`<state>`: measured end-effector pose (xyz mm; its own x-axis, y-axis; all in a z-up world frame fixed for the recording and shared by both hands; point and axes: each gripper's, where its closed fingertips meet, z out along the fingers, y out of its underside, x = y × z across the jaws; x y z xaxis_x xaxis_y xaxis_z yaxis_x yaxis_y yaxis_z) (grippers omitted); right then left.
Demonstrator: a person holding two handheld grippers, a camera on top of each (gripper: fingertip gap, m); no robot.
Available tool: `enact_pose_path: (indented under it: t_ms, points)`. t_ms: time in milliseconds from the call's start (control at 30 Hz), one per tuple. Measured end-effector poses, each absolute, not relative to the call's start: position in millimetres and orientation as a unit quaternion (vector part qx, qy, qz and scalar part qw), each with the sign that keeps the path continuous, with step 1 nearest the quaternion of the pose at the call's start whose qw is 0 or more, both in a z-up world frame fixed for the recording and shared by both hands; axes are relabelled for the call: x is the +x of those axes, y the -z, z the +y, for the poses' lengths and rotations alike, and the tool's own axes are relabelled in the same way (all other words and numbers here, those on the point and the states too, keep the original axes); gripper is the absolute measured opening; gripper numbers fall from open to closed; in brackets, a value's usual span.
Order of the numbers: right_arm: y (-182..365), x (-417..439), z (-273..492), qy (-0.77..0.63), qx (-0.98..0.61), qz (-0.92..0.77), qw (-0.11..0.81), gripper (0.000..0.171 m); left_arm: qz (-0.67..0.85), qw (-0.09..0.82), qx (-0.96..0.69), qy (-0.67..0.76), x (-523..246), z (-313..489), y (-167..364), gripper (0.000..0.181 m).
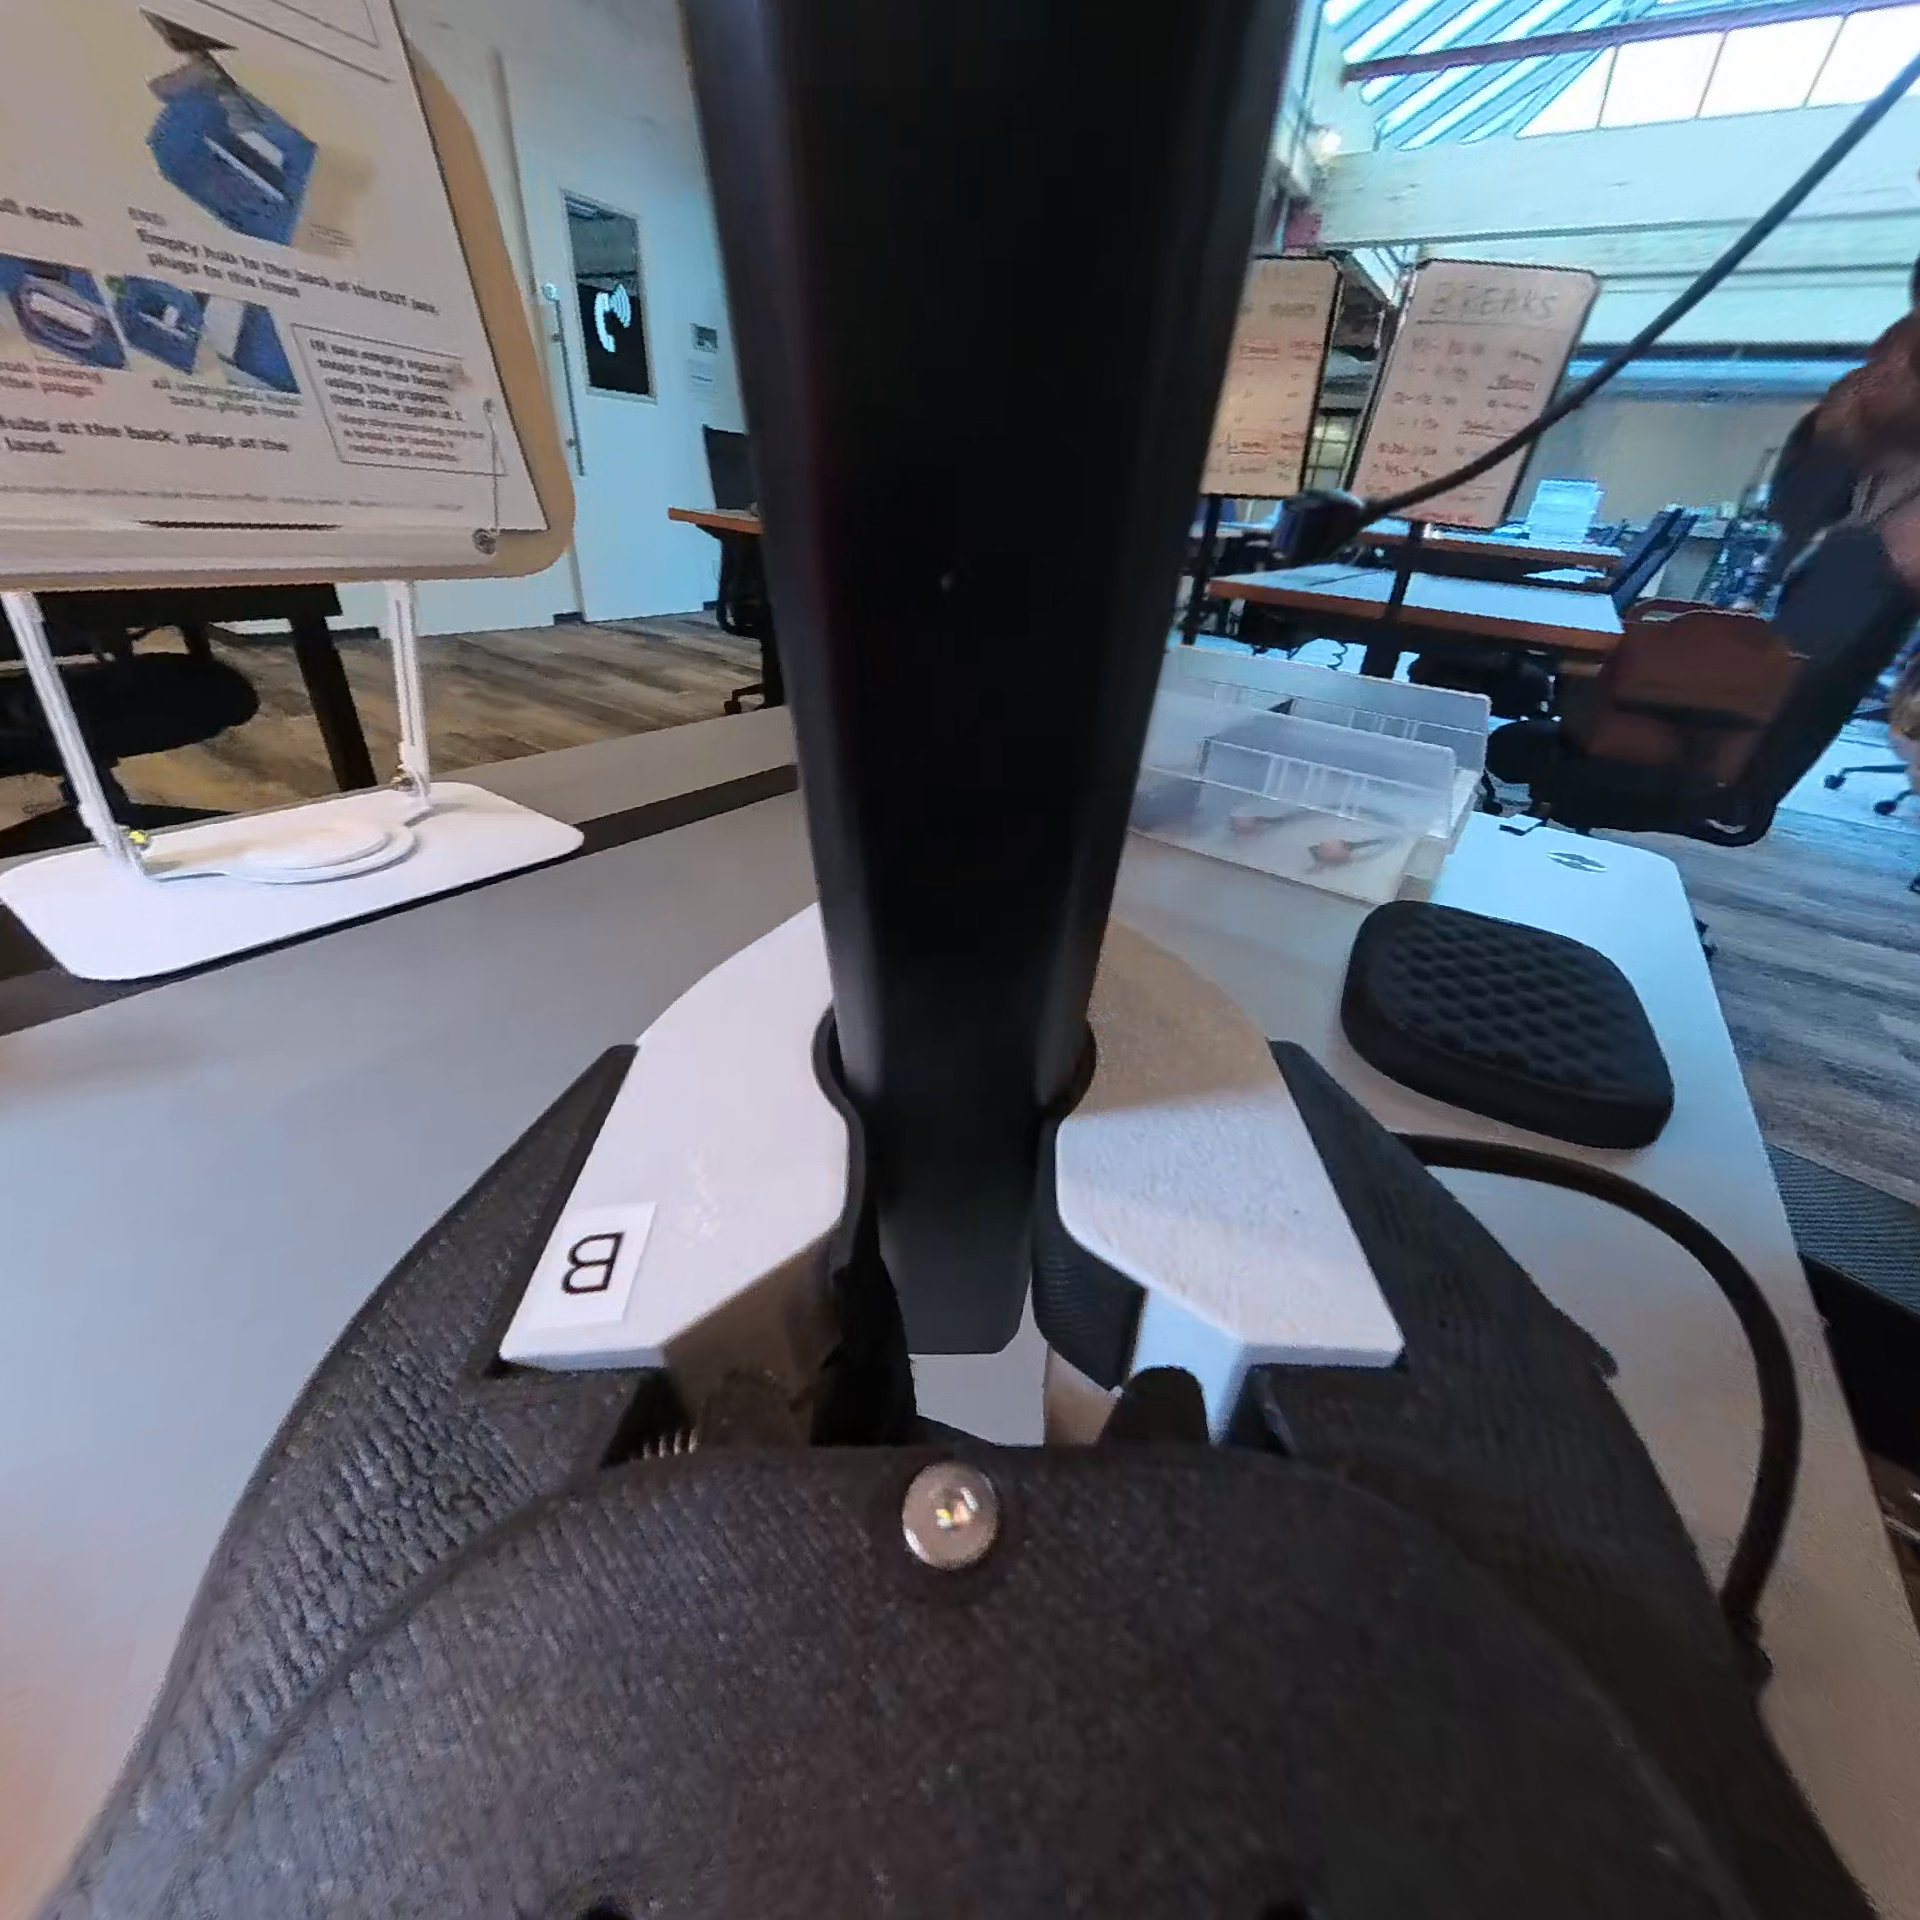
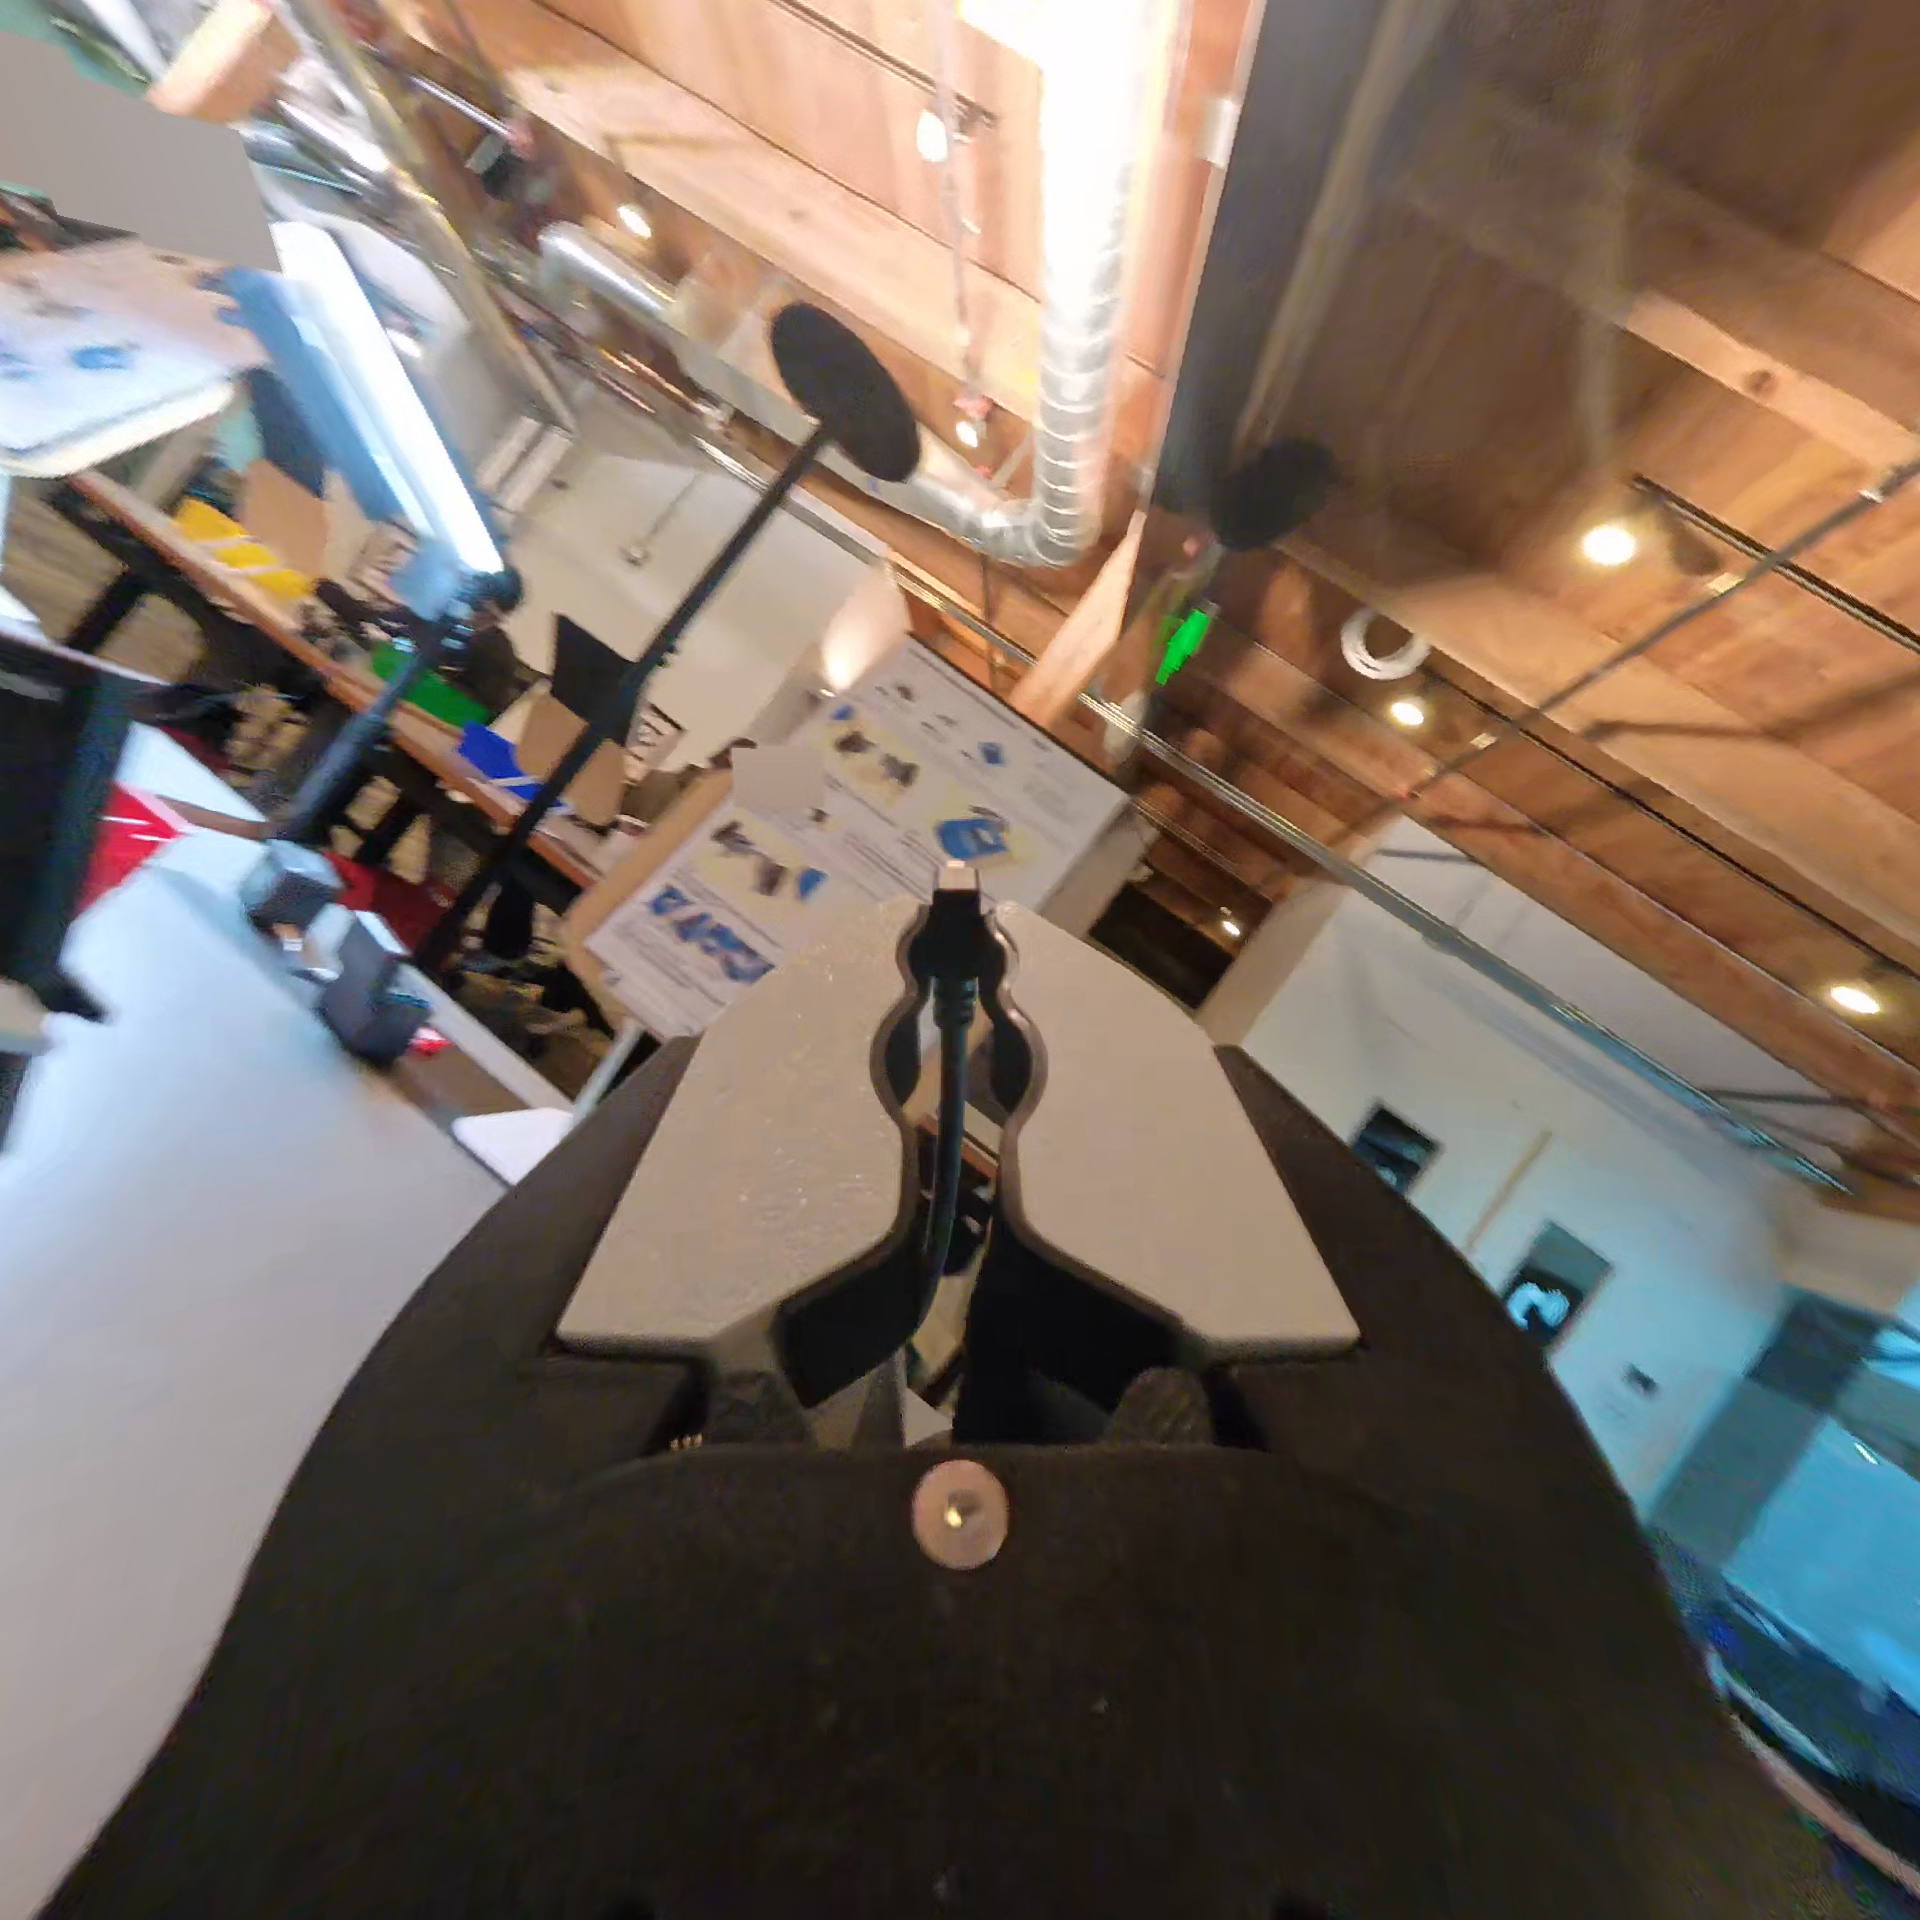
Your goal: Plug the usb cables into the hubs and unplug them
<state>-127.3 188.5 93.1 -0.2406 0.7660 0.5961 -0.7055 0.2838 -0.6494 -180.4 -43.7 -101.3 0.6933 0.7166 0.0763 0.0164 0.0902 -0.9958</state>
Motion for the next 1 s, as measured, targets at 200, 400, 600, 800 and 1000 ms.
enact_pose_path:
  t_ms: [200, 400, 600, 800, 1000]
  points:
    - [-105.0, -178.4, 300.0, -0.475, -0.18, -0.515, 0.69, 0.008, -0.292, 0.688, -0.613, -0.257, -180.4, -44.7, 98.9, 0.03]
    - [-58.1, -236.4, 374.6, -0.367, -0.256, -0.594, 0.669, 0.008, -0.286, 0.69, -0.618, -0.246, -180.3, -39.1, 101.2, 0.03]
    - [51.5, -297.2, 402.4, -0.199, -0.201, -0.766, 0.577, 0.009, -0.289, 0.687, -0.615, -0.257, -181.9, -41.5, 101.1, 0.03]
    - [153.9, -301.7, 398.8, -0.213, -0.317, -0.879, 0.285, 0.012, -0.291, 0.683, -0.617, -0.26, -183.0, -41.4, 102.6, 0.03]
    - [195.3, -295.6, 380.4, -0.252, -0.419, -0.868, 0.09, 0.017, -0.293, 0.682, -0.618, -0.261, -183.5, -41.4, 103.6, 0.03]
